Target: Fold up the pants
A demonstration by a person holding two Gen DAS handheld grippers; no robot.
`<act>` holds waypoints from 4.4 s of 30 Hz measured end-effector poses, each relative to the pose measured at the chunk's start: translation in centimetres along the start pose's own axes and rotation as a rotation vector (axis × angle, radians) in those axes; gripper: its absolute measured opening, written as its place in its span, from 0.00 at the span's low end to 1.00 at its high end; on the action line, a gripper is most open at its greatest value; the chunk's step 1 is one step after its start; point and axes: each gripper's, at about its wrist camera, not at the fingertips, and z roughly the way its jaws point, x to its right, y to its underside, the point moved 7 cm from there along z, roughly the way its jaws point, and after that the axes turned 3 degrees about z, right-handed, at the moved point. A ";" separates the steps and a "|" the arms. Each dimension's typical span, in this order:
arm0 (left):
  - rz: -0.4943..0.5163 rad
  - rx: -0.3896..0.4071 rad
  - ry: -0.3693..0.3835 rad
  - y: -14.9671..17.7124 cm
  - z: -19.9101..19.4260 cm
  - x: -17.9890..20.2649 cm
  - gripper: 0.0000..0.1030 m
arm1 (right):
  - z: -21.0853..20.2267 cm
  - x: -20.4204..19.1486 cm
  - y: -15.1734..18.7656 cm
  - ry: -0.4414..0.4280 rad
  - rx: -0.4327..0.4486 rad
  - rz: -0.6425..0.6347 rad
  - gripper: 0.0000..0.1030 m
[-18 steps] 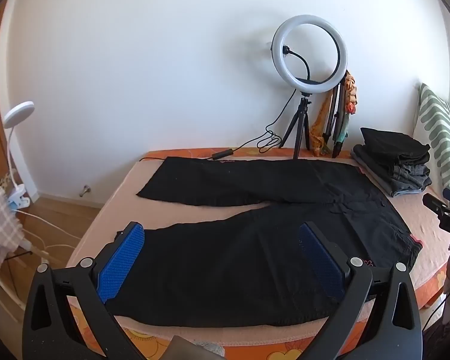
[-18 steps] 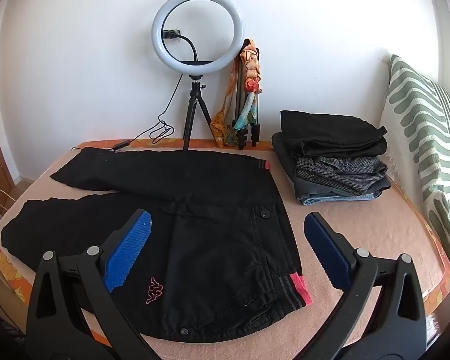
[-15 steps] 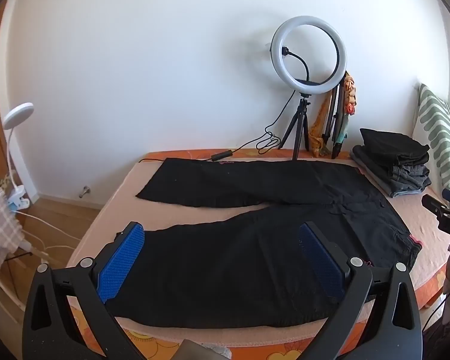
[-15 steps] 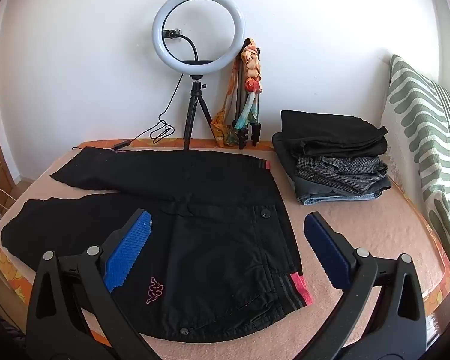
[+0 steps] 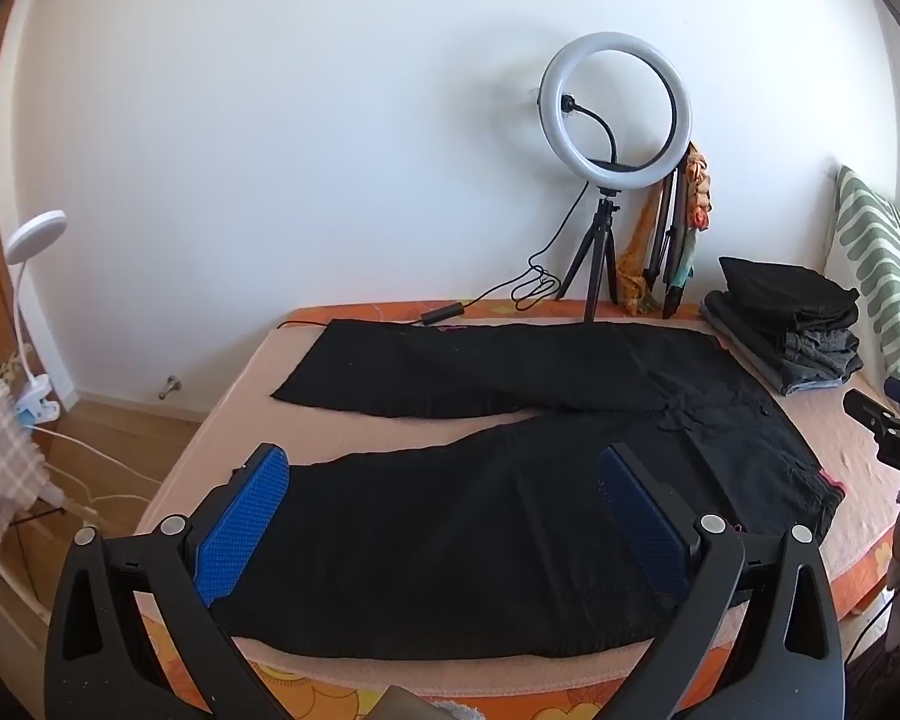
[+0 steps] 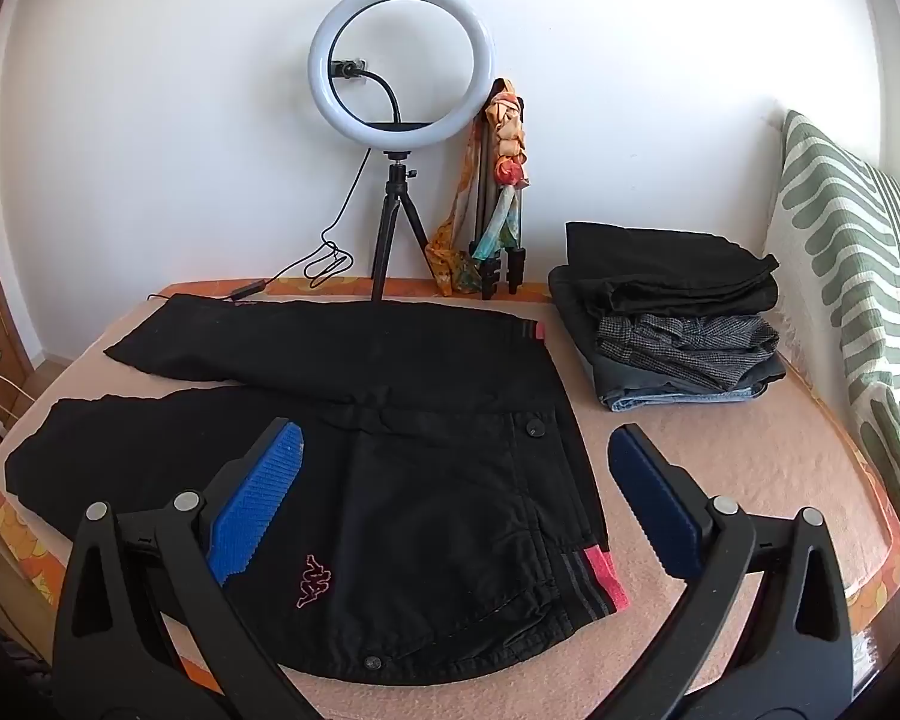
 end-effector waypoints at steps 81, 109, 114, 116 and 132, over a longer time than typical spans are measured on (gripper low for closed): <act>-0.015 -0.027 0.007 -0.1 1.2 -0.2 0.99 | 0.8 -0.5 0.1 -0.018 -0.006 0.020 1.00; 0.005 -0.160 0.056 -4.5 11.1 -3.7 0.99 | 12.0 -4.0 -8.5 -0.287 -0.168 -0.166 1.00; 0.045 -0.166 0.069 -6.0 13.6 -3.0 0.99 | 16.8 -5.2 -11.0 -0.308 -0.210 -0.253 1.00; 0.048 -0.184 0.066 -6.4 15.0 -3.1 0.98 | 18.7 -5.7 -11.6 -0.335 -0.236 -0.265 1.00; 0.024 -0.352 0.141 -5.1 26.9 -1.8 0.91 | 36.1 -8.3 -8.6 -0.378 -0.465 -0.405 0.86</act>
